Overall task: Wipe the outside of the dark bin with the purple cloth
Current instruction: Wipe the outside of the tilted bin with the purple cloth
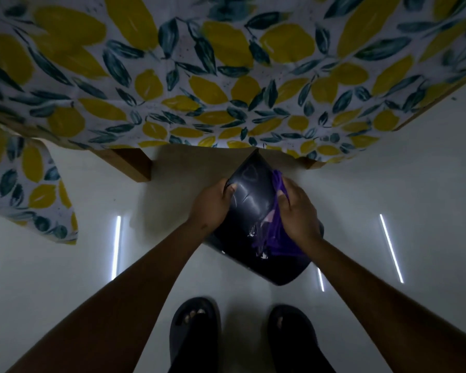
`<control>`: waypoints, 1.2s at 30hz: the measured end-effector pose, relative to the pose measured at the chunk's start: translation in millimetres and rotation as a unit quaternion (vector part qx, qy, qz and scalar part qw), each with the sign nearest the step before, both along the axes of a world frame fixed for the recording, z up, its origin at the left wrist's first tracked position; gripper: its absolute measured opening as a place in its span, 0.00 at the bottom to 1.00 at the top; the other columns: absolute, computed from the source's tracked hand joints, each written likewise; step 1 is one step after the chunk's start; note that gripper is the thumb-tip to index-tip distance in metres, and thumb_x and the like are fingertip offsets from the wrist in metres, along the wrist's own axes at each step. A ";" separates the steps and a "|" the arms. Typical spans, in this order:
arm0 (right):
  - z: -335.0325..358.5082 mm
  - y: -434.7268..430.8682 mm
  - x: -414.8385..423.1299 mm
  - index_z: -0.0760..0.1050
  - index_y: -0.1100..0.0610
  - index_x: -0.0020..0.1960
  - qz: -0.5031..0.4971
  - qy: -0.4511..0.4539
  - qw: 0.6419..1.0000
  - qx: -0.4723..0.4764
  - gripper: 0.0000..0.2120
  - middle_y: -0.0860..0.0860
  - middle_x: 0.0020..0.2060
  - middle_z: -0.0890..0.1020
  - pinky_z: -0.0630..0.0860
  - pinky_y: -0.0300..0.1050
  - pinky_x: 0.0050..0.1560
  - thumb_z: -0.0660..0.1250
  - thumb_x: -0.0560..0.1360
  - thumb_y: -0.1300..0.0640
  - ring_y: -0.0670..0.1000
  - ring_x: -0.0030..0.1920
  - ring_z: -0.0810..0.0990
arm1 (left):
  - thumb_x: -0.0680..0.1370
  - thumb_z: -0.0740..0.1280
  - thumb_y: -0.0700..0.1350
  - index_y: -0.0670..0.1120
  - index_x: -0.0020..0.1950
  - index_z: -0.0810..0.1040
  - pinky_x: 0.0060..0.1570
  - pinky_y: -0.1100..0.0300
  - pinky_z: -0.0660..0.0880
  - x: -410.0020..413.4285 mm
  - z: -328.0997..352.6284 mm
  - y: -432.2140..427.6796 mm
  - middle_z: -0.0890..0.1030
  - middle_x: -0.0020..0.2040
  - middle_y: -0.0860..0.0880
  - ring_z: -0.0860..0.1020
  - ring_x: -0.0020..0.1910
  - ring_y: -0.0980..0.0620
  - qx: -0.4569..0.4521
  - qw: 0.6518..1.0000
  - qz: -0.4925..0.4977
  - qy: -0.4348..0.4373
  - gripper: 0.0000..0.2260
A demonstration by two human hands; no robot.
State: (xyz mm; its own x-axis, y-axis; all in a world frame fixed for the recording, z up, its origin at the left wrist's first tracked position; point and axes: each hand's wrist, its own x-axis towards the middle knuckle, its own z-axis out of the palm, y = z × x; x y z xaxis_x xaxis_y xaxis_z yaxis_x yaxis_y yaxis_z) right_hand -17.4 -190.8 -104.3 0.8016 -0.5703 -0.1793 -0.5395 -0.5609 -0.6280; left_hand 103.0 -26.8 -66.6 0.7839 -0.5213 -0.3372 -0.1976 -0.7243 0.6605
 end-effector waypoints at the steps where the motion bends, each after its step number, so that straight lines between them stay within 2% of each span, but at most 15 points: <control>1: -0.2 9.2 -13.7 0.62 0.54 0.75 0.016 -0.002 0.999 -0.031 0.23 0.54 0.71 0.70 0.65 0.50 0.68 0.51 0.82 0.50 0.56 0.71 0.68 | 0.81 0.55 0.53 0.43 0.54 0.75 0.50 0.57 0.70 1.4 0.9 -1.4 0.82 0.52 0.41 0.78 0.53 0.41 0.008 1.000 -0.001 0.000 0.16; 4: 1.6 55.7 -45.5 0.56 0.48 0.77 0.147 0.014 0.977 -0.151 0.25 0.50 0.76 0.62 0.58 0.56 0.72 0.48 0.81 0.49 0.57 0.76 0.56 | 0.82 0.55 0.53 0.42 0.60 0.74 0.56 0.52 0.71 8.8 5.3 -9.7 0.79 0.59 0.38 0.76 0.58 0.38 0.035 0.999 -0.007 0.013 0.17; 6: 1.3 63.3 -39.7 0.54 0.46 0.77 0.186 0.008 0.966 -0.180 0.25 0.48 0.77 0.60 0.56 0.56 0.72 0.48 0.81 0.48 0.56 0.77 0.54 | 0.82 0.54 0.52 0.40 0.64 0.71 0.58 0.52 0.69 12.0 10.3 -16.5 0.76 0.63 0.36 0.73 0.62 0.37 0.032 0.999 -0.015 0.033 0.19; 9: 0.8 37.6 -8.3 0.57 0.49 0.77 0.138 -0.004 0.981 -0.136 0.24 0.50 0.76 0.62 0.59 0.53 0.72 0.47 0.82 0.47 0.55 0.76 0.58 | 0.83 0.53 0.50 0.38 0.64 0.70 0.53 0.57 0.66 14.0 13.2 -19.1 0.75 0.63 0.36 0.73 0.62 0.38 0.026 0.998 -0.029 0.051 0.19; 12: -11.5 5.2 3.4 0.63 0.52 0.74 0.027 0.023 0.999 0.006 0.24 0.53 0.71 0.70 0.66 0.51 0.67 0.48 0.82 0.44 0.55 0.69 0.69 | 0.83 0.53 0.51 0.38 0.59 0.73 0.47 0.58 0.64 11.8 7.7 -12.6 0.78 0.58 0.36 0.75 0.58 0.38 0.037 0.998 -0.009 0.050 0.18; 14: -13.8 11.1 -19.3 0.64 0.53 0.74 -0.003 0.029 0.999 -0.029 0.27 0.54 0.70 0.71 0.68 0.52 0.67 0.46 0.80 0.43 0.57 0.69 0.70 | 0.82 0.54 0.51 0.38 0.57 0.73 0.45 0.58 0.64 10.8 6.3 -12.1 0.79 0.56 0.36 0.76 0.56 0.38 0.044 0.998 0.007 0.045 0.17; 16: -10.4 38.0 -50.4 0.61 0.53 0.76 0.068 0.034 0.987 -0.142 0.26 0.53 0.74 0.67 0.64 0.55 0.70 0.47 0.80 0.46 0.58 0.74 0.64 | 0.82 0.55 0.50 0.39 0.58 0.74 0.48 0.56 0.67 13.3 7.0 -16.4 0.79 0.56 0.36 0.76 0.57 0.38 0.039 0.998 0.011 0.048 0.17; 19: -3.1 66.8 -58.0 0.54 0.48 0.78 0.193 0.031 0.959 -0.204 0.26 0.50 0.77 0.59 0.58 0.59 0.71 0.49 0.80 0.49 0.59 0.77 0.55 | 0.82 0.56 0.49 0.38 0.61 0.73 0.57 0.52 0.70 18.4 6.5 -23.2 0.78 0.60 0.35 0.75 0.60 0.37 0.031 0.999 -0.005 0.038 0.16; 22: -3.6 49.1 -18.1 0.55 0.49 0.78 0.201 0.007 0.962 -0.183 0.25 0.50 0.77 0.59 0.57 0.55 0.72 0.46 0.81 0.49 0.57 0.77 0.56 | 0.82 0.55 0.49 0.38 0.63 0.72 0.59 0.53 0.69 18.1 7.4 -20.6 0.77 0.62 0.36 0.74 0.62 0.38 0.029 0.999 -0.012 0.041 0.17; 25: -9.5 13.9 7.0 0.63 0.55 0.75 0.066 0.005 0.997 -0.045 0.23 0.56 0.72 0.68 0.64 0.51 0.69 0.50 0.82 0.51 0.58 0.71 0.67 | 0.82 0.55 0.50 0.38 0.60 0.73 0.56 0.53 0.70 13.7 5.8 -14.5 0.78 0.59 0.36 0.75 0.59 0.38 0.032 0.999 -0.001 0.037 0.17; 27: -9.6 14.3 -8.9 0.64 0.57 0.74 0.024 0.018 0.998 -0.049 0.22 0.57 0.71 0.70 0.66 0.51 0.67 0.51 0.82 0.53 0.58 0.70 0.69 | 0.82 0.55 0.50 0.38 0.56 0.74 0.49 0.55 0.68 11.0 5.4 -13.2 0.79 0.55 0.36 0.77 0.55 0.37 0.031 0.999 0.007 0.039 0.17; 29: -5.1 39.3 -39.1 0.60 0.54 0.76 0.080 0.031 0.986 -0.145 0.24 0.55 0.73 0.67 0.66 0.55 0.69 0.50 0.81 0.52 0.59 0.73 0.65 | 0.82 0.54 0.50 0.37 0.55 0.74 0.46 0.57 0.65 11.6 5.8 -14.3 0.79 0.54 0.35 0.76 0.55 0.37 0.036 0.998 0.010 0.041 0.17; 31: -0.5 65.6 -58.4 0.54 0.48 0.77 0.173 0.039 0.966 -0.189 0.26 0.50 0.76 0.61 0.60 0.58 0.71 0.50 0.80 0.51 0.59 0.76 0.57 | 0.83 0.54 0.49 0.36 0.56 0.73 0.46 0.56 0.66 15.0 7.5 -17.3 0.78 0.56 0.34 0.76 0.56 0.37 0.043 0.998 0.004 0.038 0.17; 34: -2.4 55.6 -34.4 0.55 0.47 0.77 0.206 0.011 0.962 -0.180 0.25 0.48 0.77 0.59 0.58 0.57 0.71 0.49 0.81 0.49 0.57 0.77 0.55 | 0.83 0.53 0.49 0.36 0.57 0.73 0.49 0.55 0.69 18.6 7.2 -21.0 0.78 0.56 0.34 0.76 0.56 0.37 0.048 0.998 -0.012 0.028 0.18; 36: -8.1 33.9 -7.9 0.60 0.51 0.76 0.153 0.004 0.979 -0.133 0.25 0.51 0.75 0.64 0.62 0.55 0.70 0.47 0.81 0.48 0.56 0.74 0.61 | 0.82 0.54 0.50 0.37 0.58 0.73 0.53 0.53 0.70 17.4 4.7 -19.2 0.78 0.57 0.34 0.76 0.57 0.36 0.044 0.999 -0.012 0.021 0.18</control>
